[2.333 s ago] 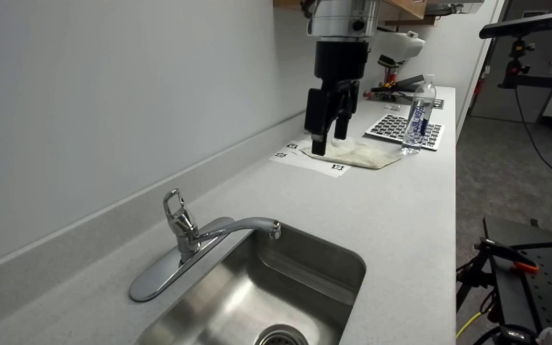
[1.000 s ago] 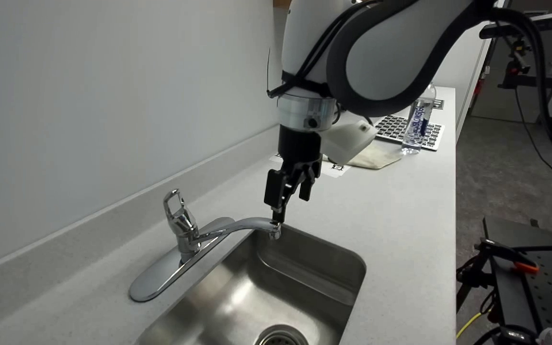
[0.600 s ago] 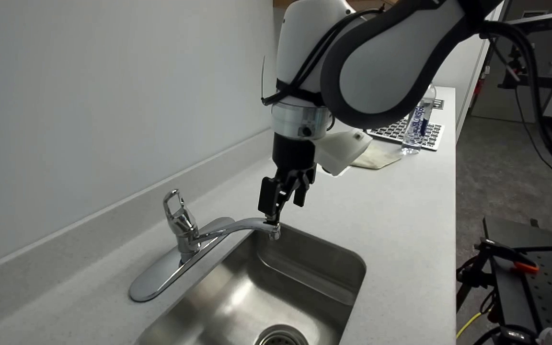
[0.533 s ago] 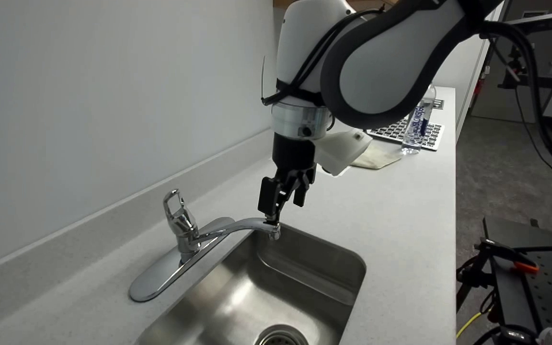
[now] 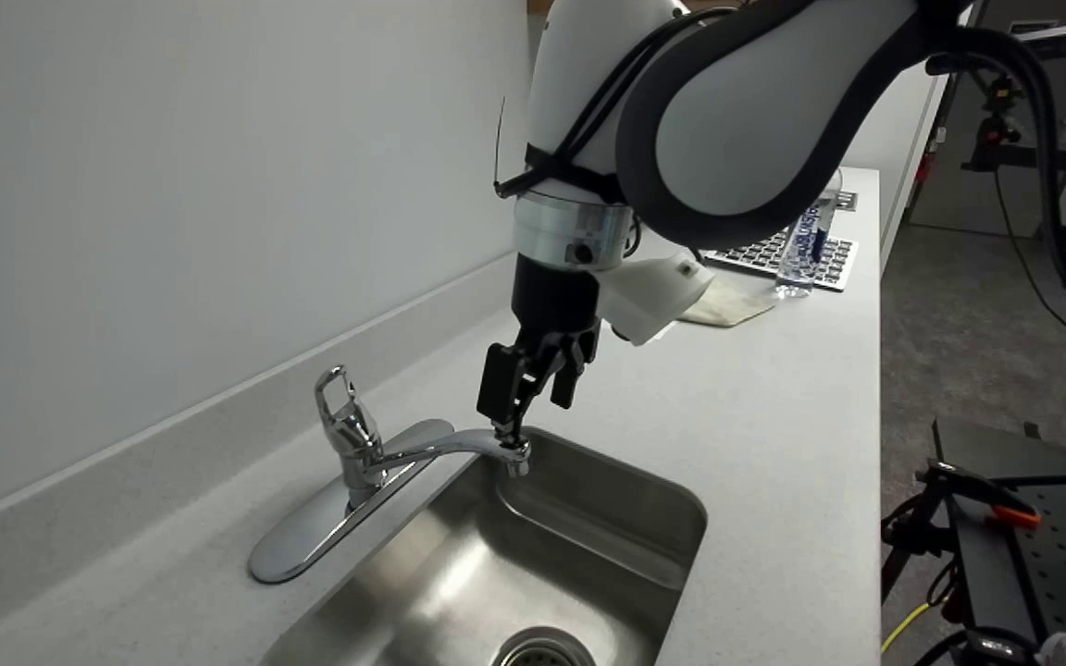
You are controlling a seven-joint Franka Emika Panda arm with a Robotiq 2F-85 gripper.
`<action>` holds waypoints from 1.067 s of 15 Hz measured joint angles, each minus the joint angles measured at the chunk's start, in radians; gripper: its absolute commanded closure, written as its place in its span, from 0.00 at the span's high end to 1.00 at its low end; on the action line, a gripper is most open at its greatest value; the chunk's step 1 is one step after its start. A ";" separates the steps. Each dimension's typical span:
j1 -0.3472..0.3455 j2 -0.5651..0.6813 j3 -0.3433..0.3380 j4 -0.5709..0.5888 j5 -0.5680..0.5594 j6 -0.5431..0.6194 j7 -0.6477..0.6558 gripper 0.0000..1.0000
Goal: Move the faucet to the left, push the faucet handle down then to the right
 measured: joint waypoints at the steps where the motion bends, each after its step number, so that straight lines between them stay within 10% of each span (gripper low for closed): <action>1: 0.005 0.002 0.008 -0.001 0.010 0.011 0.000 1.00; 7: 0.046 0.021 0.038 -0.003 0.043 0.078 0.000 0.85; 16: 0.060 0.028 0.084 -0.013 0.093 0.175 -0.008 1.00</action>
